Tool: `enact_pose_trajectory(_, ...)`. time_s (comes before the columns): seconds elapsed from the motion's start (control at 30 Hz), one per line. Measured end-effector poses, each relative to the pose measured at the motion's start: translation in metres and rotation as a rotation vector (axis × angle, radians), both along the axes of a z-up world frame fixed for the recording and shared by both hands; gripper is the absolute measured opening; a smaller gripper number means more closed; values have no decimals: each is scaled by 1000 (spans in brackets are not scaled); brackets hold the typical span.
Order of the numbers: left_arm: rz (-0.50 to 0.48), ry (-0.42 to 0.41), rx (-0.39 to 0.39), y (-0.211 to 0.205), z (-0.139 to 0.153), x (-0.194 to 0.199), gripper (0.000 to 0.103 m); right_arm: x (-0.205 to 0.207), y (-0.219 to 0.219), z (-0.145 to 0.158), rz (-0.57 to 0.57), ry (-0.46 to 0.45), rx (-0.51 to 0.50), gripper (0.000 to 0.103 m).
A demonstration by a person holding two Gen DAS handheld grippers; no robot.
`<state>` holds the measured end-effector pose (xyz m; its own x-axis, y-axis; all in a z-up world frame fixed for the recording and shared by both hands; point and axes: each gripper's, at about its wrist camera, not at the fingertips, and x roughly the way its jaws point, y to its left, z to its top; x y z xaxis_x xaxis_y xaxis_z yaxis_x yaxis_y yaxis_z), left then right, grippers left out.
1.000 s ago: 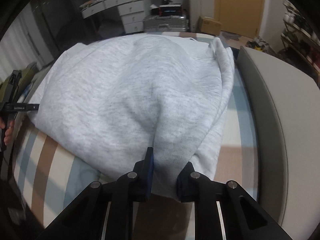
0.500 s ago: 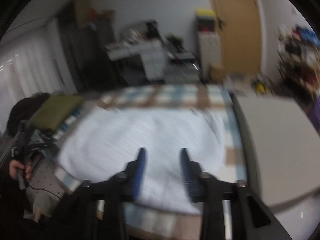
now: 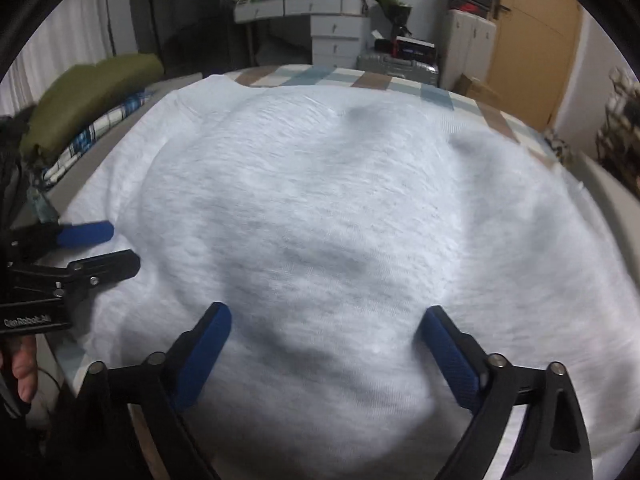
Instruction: Fold large clothes
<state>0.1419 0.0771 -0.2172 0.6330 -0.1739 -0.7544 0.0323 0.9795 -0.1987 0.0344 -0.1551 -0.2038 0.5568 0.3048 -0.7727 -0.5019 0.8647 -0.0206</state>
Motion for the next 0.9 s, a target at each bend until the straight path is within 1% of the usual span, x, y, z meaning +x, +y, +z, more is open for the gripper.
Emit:
enact_pose_trajectory(0.1, -10, -29, 6, -4, -2, -5, 66, 2, 0, 7, 0, 26, -27, 96)
enact_pose_trajectory(0.13, -8, -33, 3, -1, -2, -1, 66, 2, 2, 12, -2, 33, -34, 93)
enact_pose_trajectory(0.17, -7, -36, 3, -4, -3, -2, 67, 2, 2, 22, -12, 25, -27, 88)
enact_pose_trajectory(0.2, -7, -41, 4, -13, 0, -11, 67, 1, 2, 35, -26, 6, 4, 86)
enact_pose_trajectory(0.23, -7, -48, 7, -13, 0, -10, 67, 0, 3, 51, -20, -14, 56, 84)
enact_pose_trajectory(0.27, -6, -54, 9, -16, 2, -16, 67, 3, 6, 60, 8, -26, 92, 80)
enact_pose_trajectory(0.3, -6, -58, 10, -20, 2, -31, 67, 8, 15, 65, 32, -32, 84, 75)
enact_pose_trajectory(0.33, -7, -60, 12, -19, 2, -31, 67, 18, 25, 65, 44, -27, 59, 70)
enact_pose_trajectory(0.37, -7, -59, 12, -20, 0, -36, 67, 27, 33, 61, 48, -9, 54, 61)
enact_pose_trajectory(0.4, -8, -58, 11, -21, -1, -35, 67, 40, 40, 51, 34, 32, 47, 59)
enact_pose_trajectory(0.43, -9, -59, 12, -22, -2, -38, 67, 53, 47, 37, 11, 81, 26, 59)
enact_pose_trajectory(0.47, -11, -62, 16, -22, -2, -38, 67, 58, 54, 23, 0, 99, -2, 59)
enact_pose_trajectory(0.5, -13, -68, 25, -23, -2, -38, 67, 61, 61, 14, 7, 67, -41, 59)
enact_pose_trajectory(0.53, -13, -73, 30, -24, -2, -38, 67, 58, 65, 12, 19, 26, -66, 60)
enact_pose_trajectory(0.57, -13, -74, 31, -25, -3, -39, 67, 57, 67, 12, 19, 6, -74, 60)
enact_pose_trajectory(0.6, -12, -73, 30, -25, -2, -39, 67, 57, 65, 13, 6, 19, -62, 60)
enact_pose_trajectory(0.67, -15, -67, 32, -26, -2, -38, 67, 56, 57, 17, 6, 46, -29, 60)
enact_pose_trajectory(0.73, -16, -66, 33, -26, -2, -39, 67, 44, 37, 32, 8, 40, 51, 57)
enact_pose_trajectory(0.77, -14, -66, 33, -26, -2, -39, 67, 35, 26, 40, 3, 23, 85, 57)
enact_pose_trajectory(0.8, -13, -66, 34, -26, -2, -39, 67, 23, 10, 50, -16, -14, 109, 57)
enact_pose_trajectory(0.83, -7, -66, 37, -27, -2, -40, 68, 12, -7, 59, -49, -64, 122, 58)
enact_pose_trajectory(0.9, 4, -65, 46, -30, -2, -40, 68, -1, -35, 70, -108, -123, 118, 59)
